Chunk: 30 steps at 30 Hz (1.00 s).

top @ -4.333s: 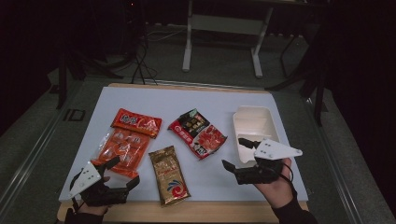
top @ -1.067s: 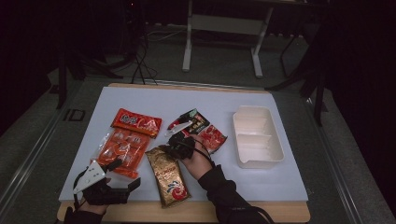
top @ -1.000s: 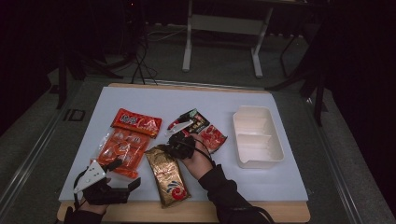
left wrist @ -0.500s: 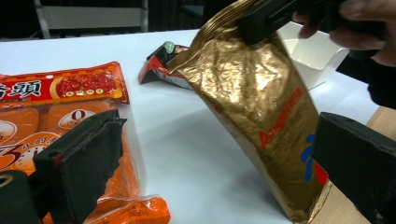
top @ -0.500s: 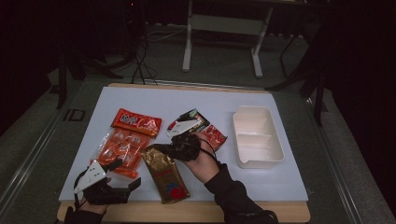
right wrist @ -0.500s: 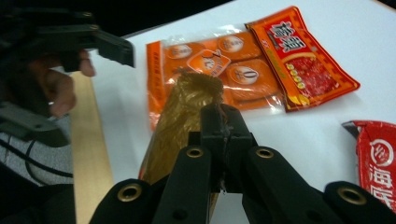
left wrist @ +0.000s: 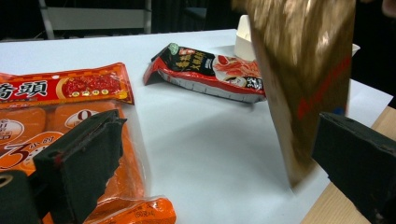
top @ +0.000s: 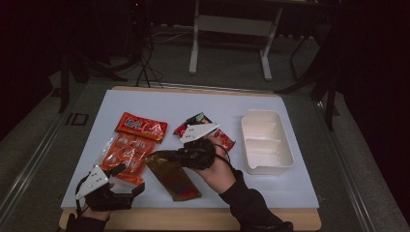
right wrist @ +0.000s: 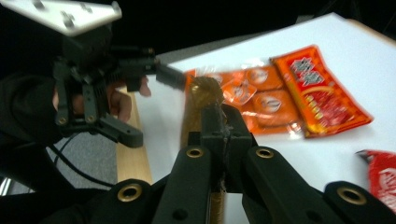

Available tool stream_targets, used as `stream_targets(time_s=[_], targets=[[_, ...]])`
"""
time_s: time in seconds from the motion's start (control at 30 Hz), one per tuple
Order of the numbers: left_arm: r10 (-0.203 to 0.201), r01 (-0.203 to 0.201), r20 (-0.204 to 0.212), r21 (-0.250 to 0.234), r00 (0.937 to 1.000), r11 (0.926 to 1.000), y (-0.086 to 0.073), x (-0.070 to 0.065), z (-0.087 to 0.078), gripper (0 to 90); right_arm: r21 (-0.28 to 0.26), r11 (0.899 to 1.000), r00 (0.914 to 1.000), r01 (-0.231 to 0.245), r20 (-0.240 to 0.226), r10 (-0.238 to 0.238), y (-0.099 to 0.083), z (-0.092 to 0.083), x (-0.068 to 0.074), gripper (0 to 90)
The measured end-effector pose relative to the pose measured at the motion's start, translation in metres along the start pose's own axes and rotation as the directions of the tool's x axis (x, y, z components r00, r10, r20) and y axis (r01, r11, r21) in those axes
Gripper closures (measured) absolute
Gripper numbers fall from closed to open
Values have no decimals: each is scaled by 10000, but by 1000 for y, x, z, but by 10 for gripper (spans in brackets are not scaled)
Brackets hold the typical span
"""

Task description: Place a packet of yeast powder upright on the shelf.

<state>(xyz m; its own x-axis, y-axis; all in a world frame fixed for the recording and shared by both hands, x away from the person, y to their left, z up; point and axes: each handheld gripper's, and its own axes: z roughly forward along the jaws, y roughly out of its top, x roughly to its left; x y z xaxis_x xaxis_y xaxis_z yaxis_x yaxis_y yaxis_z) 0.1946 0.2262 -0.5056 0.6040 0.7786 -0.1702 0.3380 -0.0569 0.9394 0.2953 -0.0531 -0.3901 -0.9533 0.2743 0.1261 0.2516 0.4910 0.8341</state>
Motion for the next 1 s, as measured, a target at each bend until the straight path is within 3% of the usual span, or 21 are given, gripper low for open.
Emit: stream_targets(time_s=[0.03,0.1,0.17,0.27,0.6,0.83,1.0], targets=[[0,0,0,0,10000,10000,0,0,0,28,0,10000,10000,0,0,0,0,0,0,900],[10,-10,-13,8,10000,10000,0,0,0,28,-540,9985,9997,-41,235,54,10,-19,-7,900],[-30,30,-8,-3,10000,10000,0,0,0,28,-622,9980,9995,-94,284,112,11,-23,-10,900],[-5,5,2,40,10000,10000,0,0,1,28,-1097,9935,9979,-306,542,368,18,-45,-24,900],[-45,46,-52,53,10000,10000,-1,0,1,28,-1673,9843,9905,-553,1149,752,22,-91,-43,900],[-18,18,-97,62,10000,10000,-1,0,2,28,-1981,9775,9762,-728,1866,1106,19,-124,-61,900],[-45,46,-96,85,9999,10000,-1,0,3,28,-2084,9729,9608,-1003,2338,1492,13,-146,-78,900]])
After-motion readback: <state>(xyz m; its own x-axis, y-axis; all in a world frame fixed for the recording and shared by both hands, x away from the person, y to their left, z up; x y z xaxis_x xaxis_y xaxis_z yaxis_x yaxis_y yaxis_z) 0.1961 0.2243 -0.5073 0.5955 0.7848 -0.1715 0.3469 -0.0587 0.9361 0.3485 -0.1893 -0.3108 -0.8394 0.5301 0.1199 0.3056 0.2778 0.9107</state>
